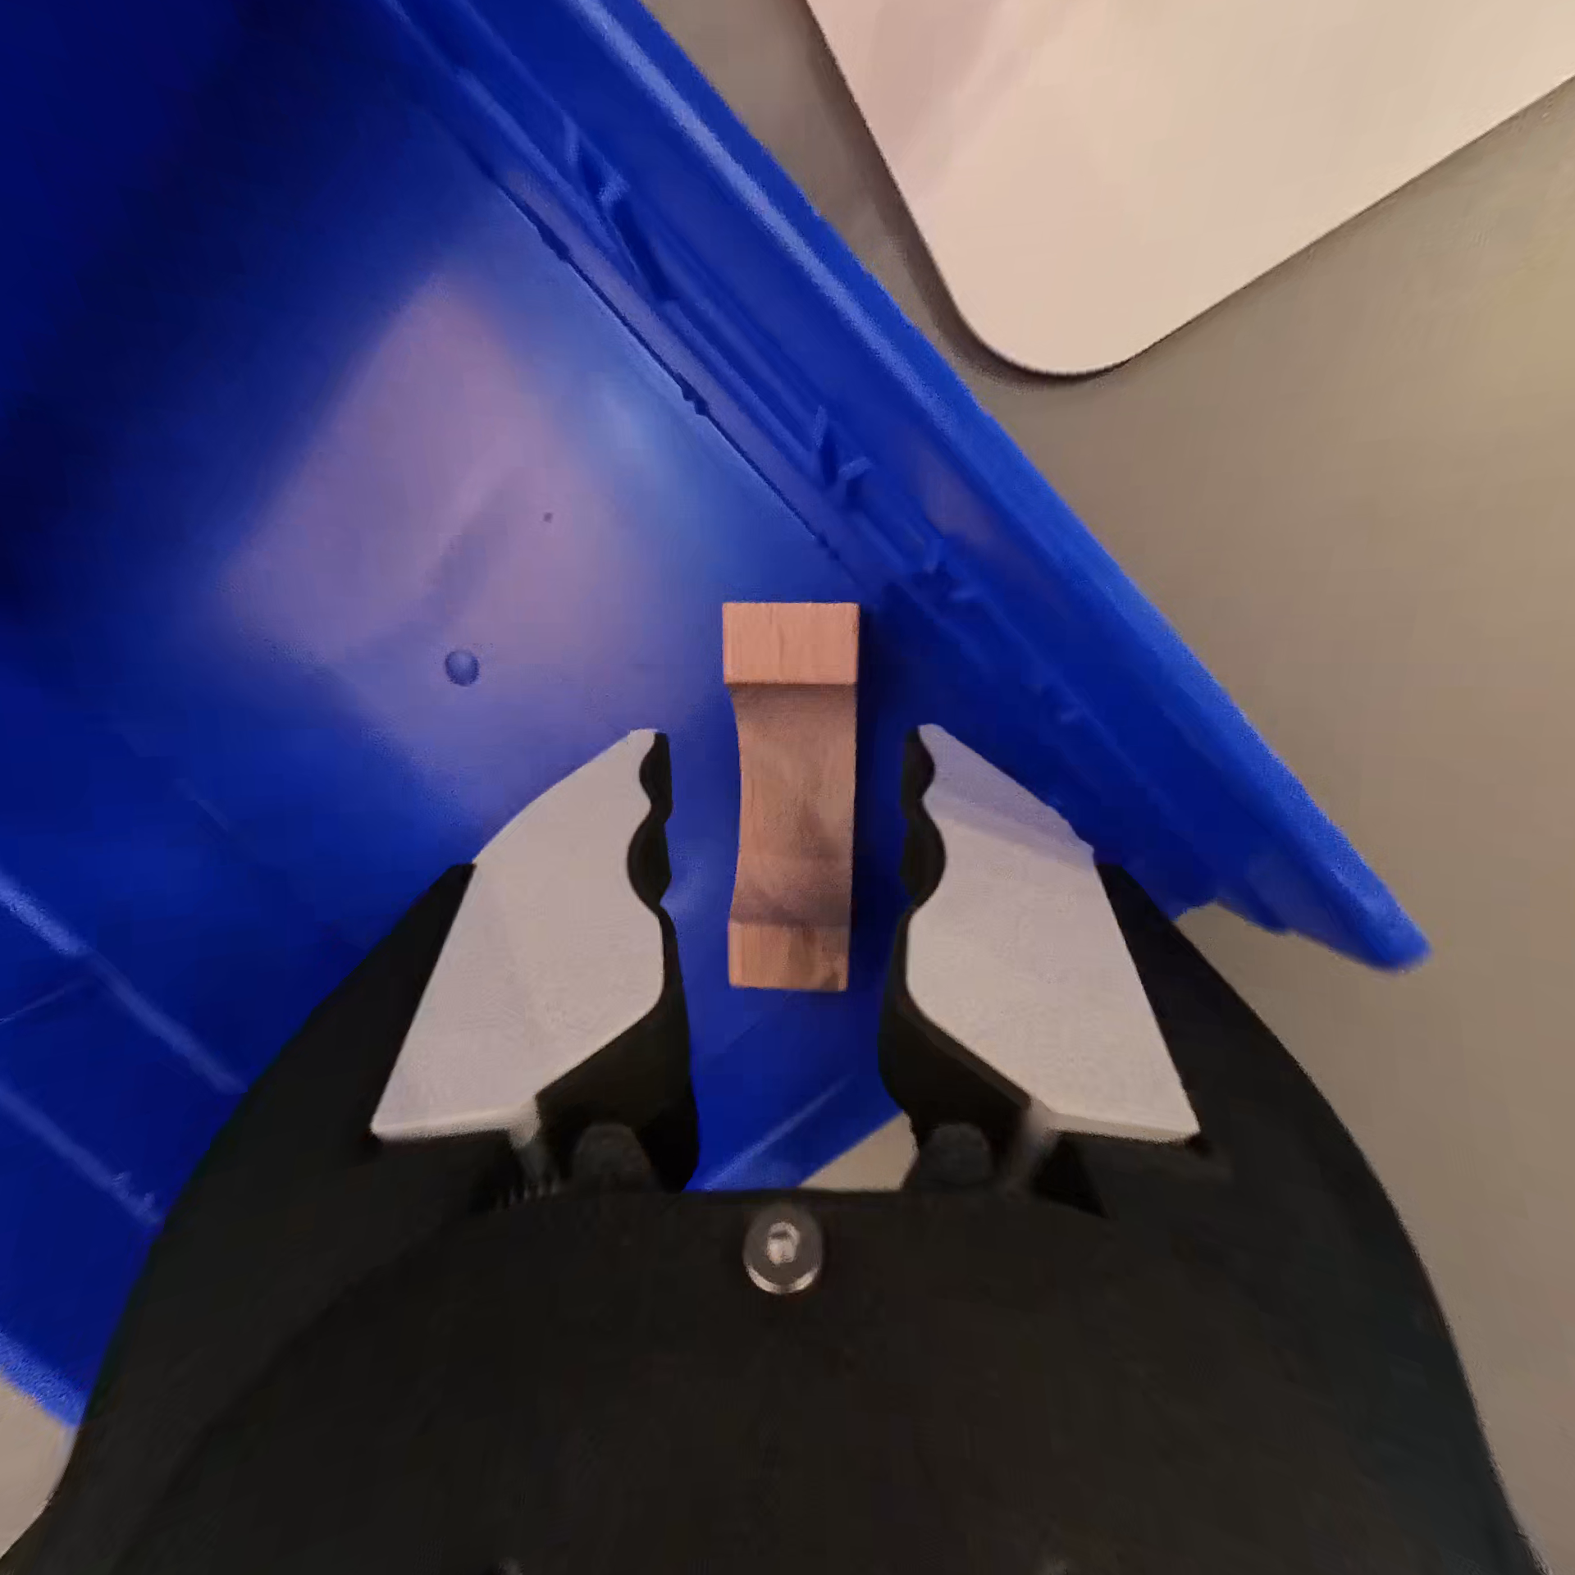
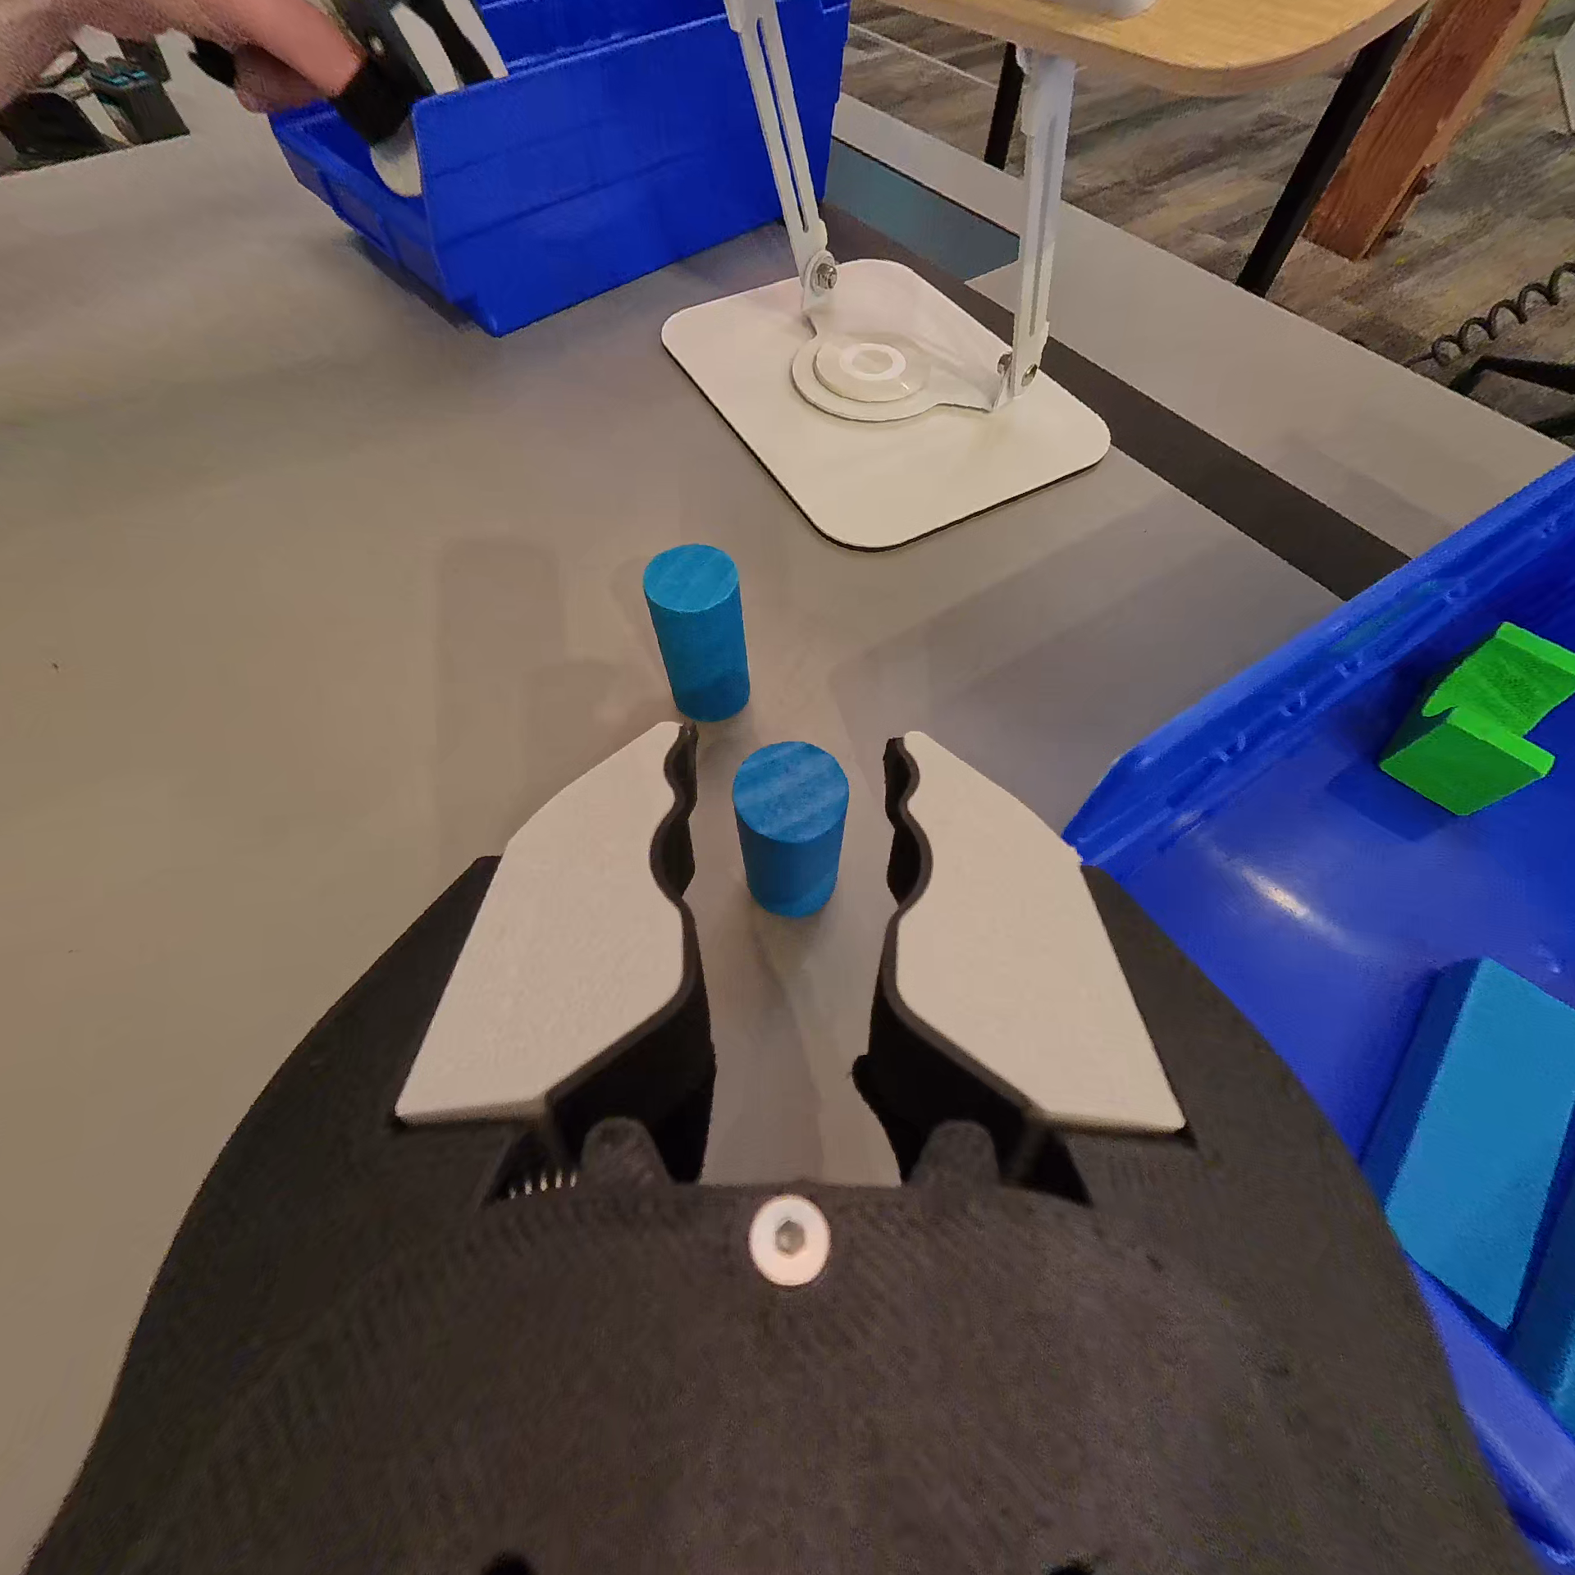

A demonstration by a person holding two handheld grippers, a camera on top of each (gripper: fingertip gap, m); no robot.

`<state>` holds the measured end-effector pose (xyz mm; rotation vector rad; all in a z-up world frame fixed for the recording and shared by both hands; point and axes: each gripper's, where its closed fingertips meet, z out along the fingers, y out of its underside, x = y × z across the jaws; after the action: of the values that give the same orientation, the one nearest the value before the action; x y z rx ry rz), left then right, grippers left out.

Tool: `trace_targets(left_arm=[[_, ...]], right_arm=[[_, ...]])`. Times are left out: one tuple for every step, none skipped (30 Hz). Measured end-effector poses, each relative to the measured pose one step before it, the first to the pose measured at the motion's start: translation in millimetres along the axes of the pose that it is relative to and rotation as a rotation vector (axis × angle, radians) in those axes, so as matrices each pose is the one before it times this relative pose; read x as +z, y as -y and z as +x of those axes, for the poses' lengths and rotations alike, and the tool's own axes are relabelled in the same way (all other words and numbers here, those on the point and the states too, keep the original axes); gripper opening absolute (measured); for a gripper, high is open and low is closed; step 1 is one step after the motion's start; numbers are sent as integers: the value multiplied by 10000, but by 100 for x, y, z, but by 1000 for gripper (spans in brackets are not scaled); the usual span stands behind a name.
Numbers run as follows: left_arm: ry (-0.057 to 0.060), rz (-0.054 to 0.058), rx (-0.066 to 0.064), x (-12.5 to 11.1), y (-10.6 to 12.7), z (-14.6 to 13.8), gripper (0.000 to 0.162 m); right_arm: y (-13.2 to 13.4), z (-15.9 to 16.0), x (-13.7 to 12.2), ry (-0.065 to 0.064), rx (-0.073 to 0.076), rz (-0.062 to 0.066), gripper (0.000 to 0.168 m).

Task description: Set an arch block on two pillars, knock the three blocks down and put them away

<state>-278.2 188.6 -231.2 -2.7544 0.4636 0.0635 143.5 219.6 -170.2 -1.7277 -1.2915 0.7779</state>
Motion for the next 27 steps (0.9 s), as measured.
trace_targets(left_arm=[[-160, -228, -10, 623, 19, 117, 51], [-58, -199, 4, 569, -40, -49, 47], [-182, -52, 14, 442, 45, 146, 34], [-161, 146, -2, 154, 250, 147, 30], [-26, 107, -27, 46, 161, -68, 30], [-37, 57, -92, -23, -14, -65, 30], [143, 96, -53, -145, -26, -305, 30], [280, 345, -34, -373, 169, -500, 30], [74, 398, -136, -604, 152, -321, 30], [-9, 578, -233, -897, 324, -276, 30], [35, 818, -239, -1282, 588, -312, 30], [-161, 999, -113, -1597, 804, 29, 30], [-395, 1180, -77, -1794, 1066, 511, 30], [-334, 1126, -389, -1814, 1116, 514, 30], [-490, 1004, -334, -1666, 1043, 946, 30], [-723, 1009, -152, -1462, 1110, 1615, 29], [-791, 1048, -33, -1176, 1194, 2097, 30], [-794, 939, 16, -793, 1070, 2326, 30], [-727, 849, 75, -439, 958, 2359, 30], [-764, 824, 20, -104, 872, 2407, 30], [-822, 671, -127, 248, 610, 2357, 30], [-598, 534, -165, 548, 294, 1937, 30], [-523, 387, -166, 749, -38, 1687, 30], [-593, 281, -213, 862, -283, 1605, 29], [-485, 252, -204, 945, -410, 1313, 30], [-373, 192, -174, 987, -502, 1009, 30], [-344, 30, -133, 971, -649, 840, 30]], right_arm=[[22, 42, -25, 5, 24, 26, 42], [-21, 20, 2, 14, 10, 0, 42], [-86, 2, 23, 19, -9, -20, 42], [-70, 35, 24, -16, -24, -17, 42], [-58, 47, -3, -25, -21, -24, 42], [11, 5, -44, -18, -33, 0, 42], [100, 1, -91, -21, -48, 38, 42], [165, -22, -127, -35, -61, 66, 42], [227, -22, -191, -56, -79, 69, 42], [350, 8, -251, -124, -134, 104, 42], [517, -57, -315, -152, -201, 166, 42], [831, -167, -406, -201, -278, 255, 42], [1130, -362, -385, -173, -291, 304, 42], [1329, -849, -232, 88, -231, 292, 42], [1427, -1274, 26, 329, -190, 260, 44], [1352, -1452, 351, 427, -186, 171, 46], [1296, -1462, 636, 448, -195, 130, 48], [1231, -1401, 891, 460, -129, 116, 50], [1288, -1231, 1083, 435, -6, 199, 51], [1276, -1188, 1252, 527, 139, 282, 51], [1040, -1074, 1374, 590, 209, 241, 52], [901, -733, 1384, 485, 241, 277, 53], [753, -433, 1323, 406, 342, 261, 53], [509, -423, 1247, 476, 342, 149, 53], [347, -275, 1139, 412, 233, 70, 53], [228, -68, 968, 261, 140, 30, 53], [214, -24, 783, 190, 97, 37, 53]])
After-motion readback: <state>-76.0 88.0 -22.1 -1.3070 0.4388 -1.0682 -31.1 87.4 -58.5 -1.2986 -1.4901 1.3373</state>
